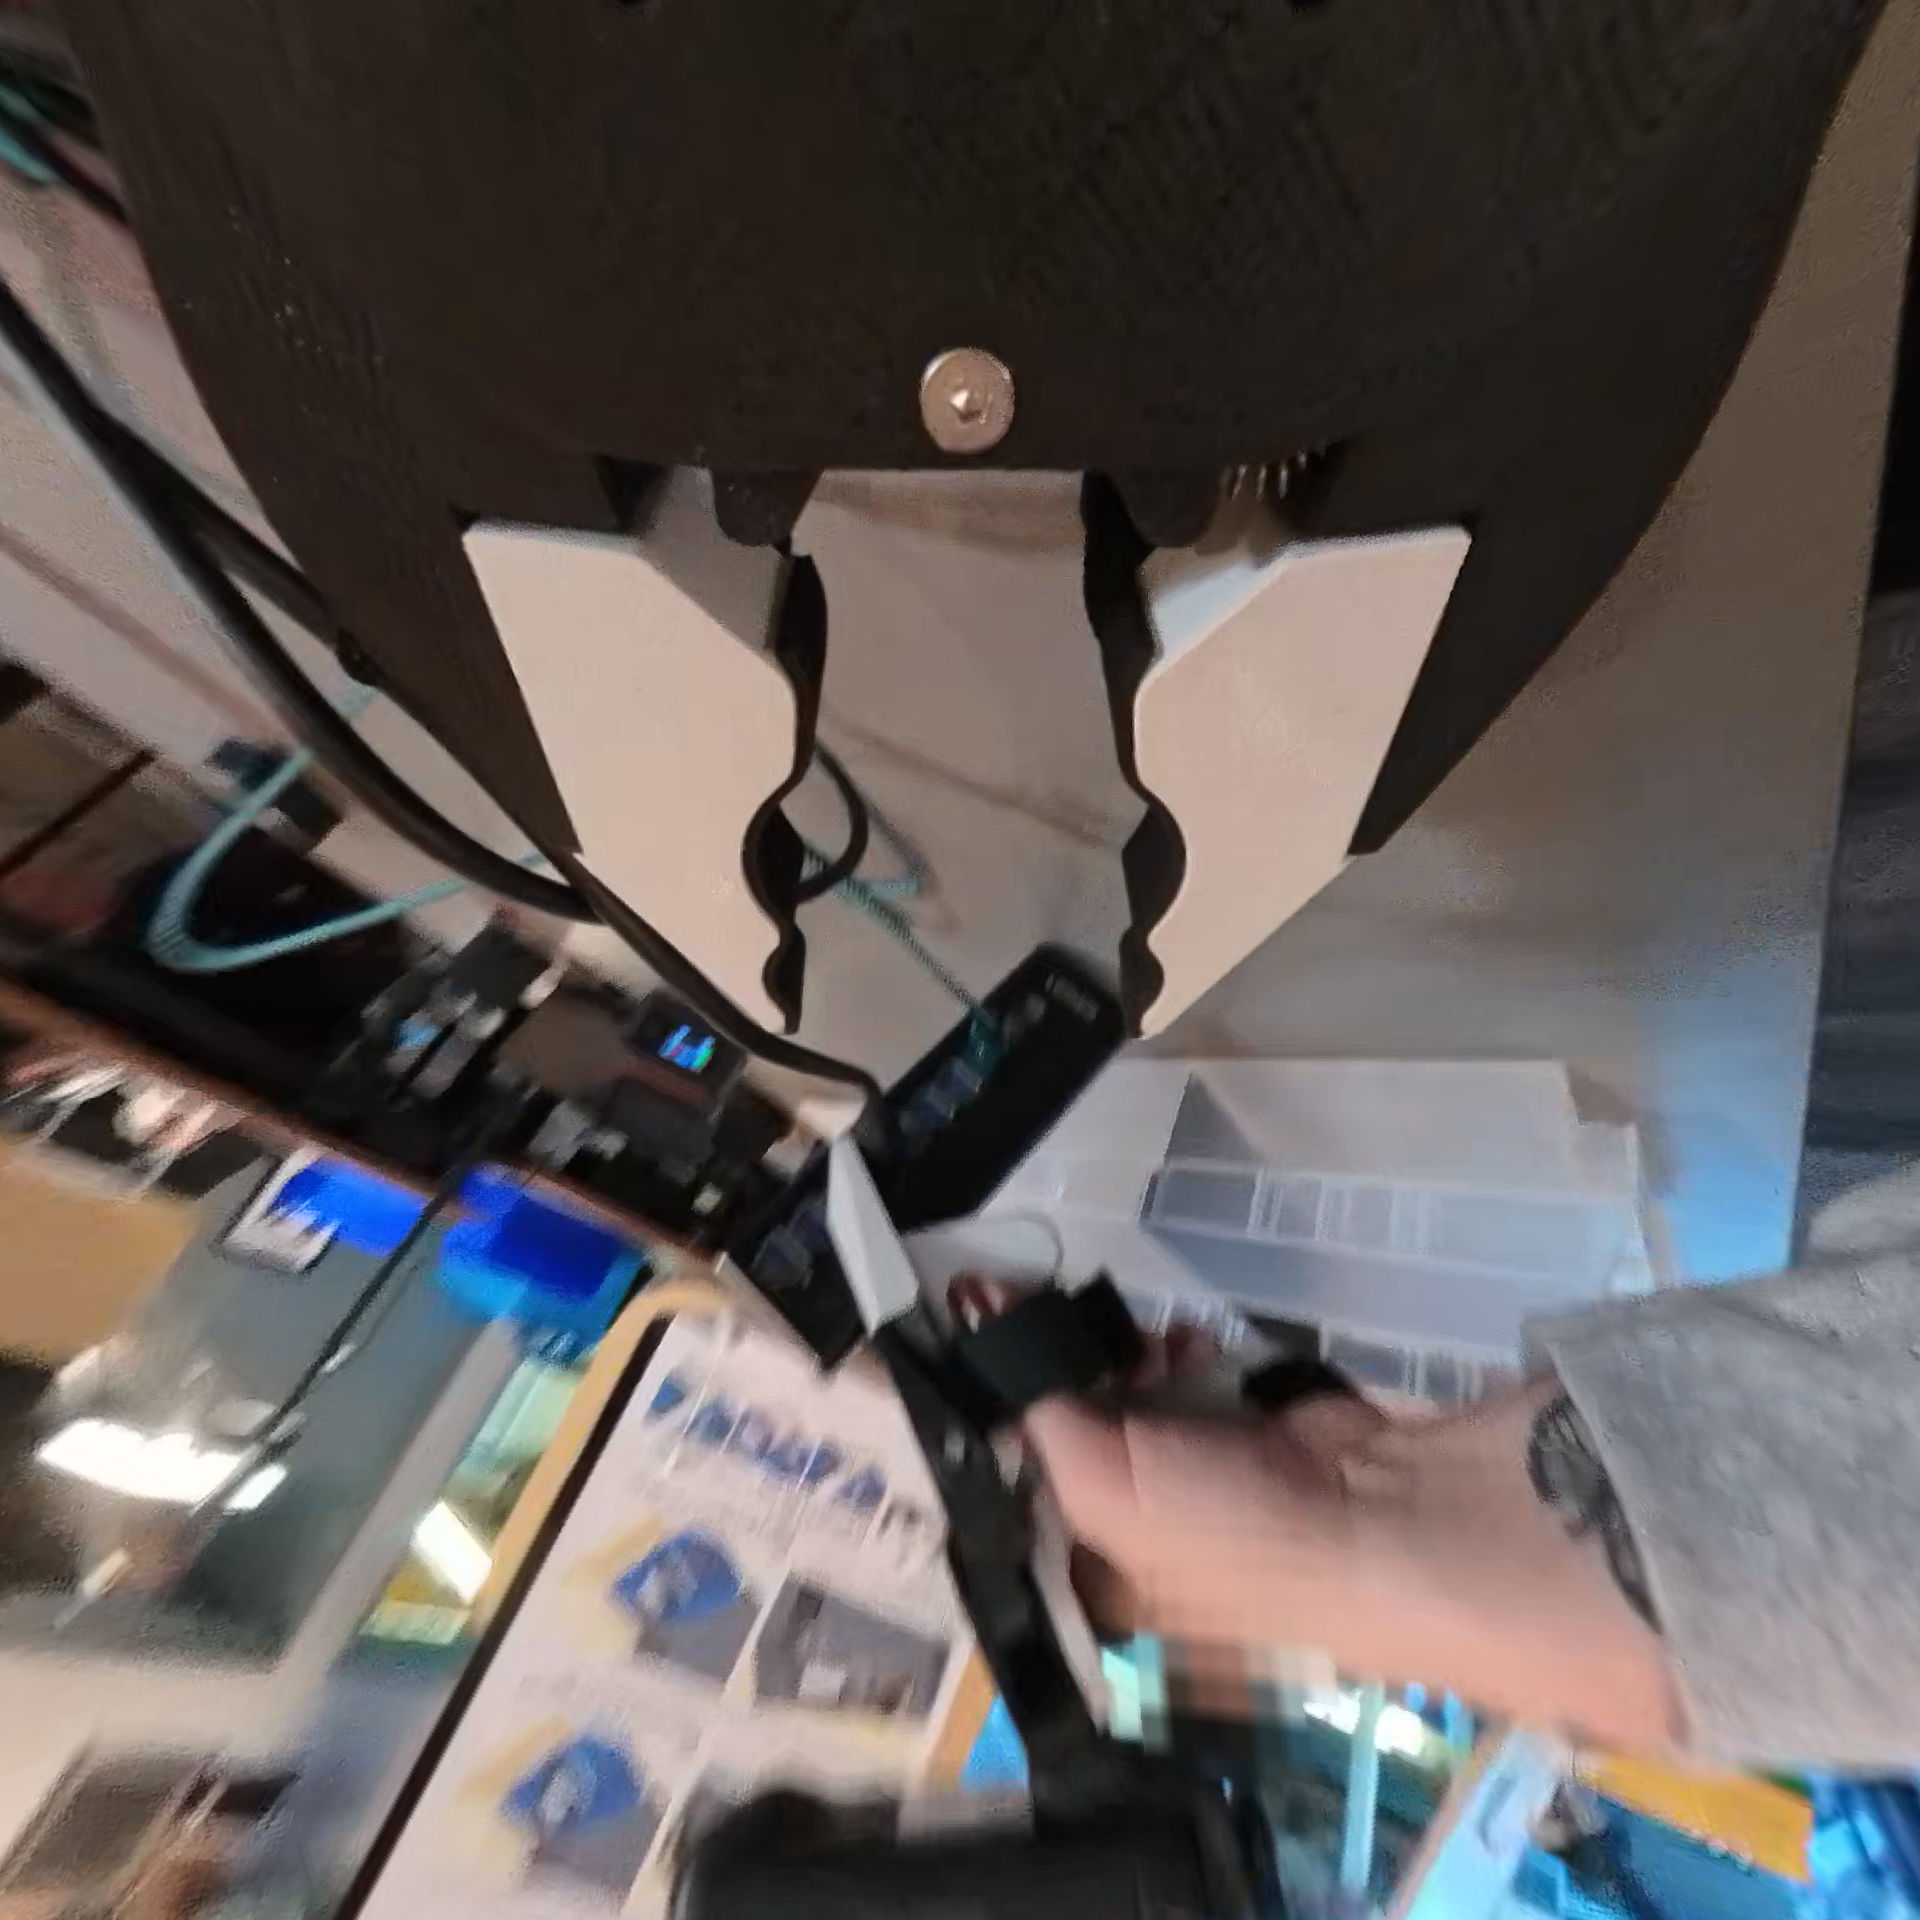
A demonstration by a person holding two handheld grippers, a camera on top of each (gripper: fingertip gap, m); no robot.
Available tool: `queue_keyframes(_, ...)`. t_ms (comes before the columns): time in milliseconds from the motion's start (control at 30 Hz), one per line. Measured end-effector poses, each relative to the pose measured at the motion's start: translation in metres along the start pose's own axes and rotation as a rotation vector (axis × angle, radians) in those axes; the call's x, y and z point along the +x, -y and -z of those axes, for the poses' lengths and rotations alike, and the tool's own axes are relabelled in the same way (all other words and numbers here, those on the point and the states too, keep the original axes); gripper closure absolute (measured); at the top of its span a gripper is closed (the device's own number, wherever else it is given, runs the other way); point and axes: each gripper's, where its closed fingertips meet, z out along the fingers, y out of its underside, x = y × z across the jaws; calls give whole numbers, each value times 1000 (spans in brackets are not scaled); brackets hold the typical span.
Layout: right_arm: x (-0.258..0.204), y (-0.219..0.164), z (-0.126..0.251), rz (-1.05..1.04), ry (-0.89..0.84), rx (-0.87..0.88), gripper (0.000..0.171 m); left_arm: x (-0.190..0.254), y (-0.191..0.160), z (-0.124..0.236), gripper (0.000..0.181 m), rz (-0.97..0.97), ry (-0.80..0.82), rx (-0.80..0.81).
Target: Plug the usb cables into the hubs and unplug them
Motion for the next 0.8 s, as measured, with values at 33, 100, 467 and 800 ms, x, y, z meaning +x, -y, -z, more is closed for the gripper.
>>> queue_keyframes(33, 0, 13, 3, 45, -38, 48, 114, 3, 1, 1, 156, 30, -34, 16)
queue_keyframes(100, -1, 22, -5, 129, -81, 32, 122, 8, 2, 0, 156, 68, -88, 44)
queue_keyframes(467, 17, 16, -62, 405, -274, -247, 124, 13, 2, 0, 155, 75, -122, 37)
queue_keyframes(800, 34, -27, -104, 601, -222, -388, 147, -1, 2, 3, 154, 209, -179, 74)
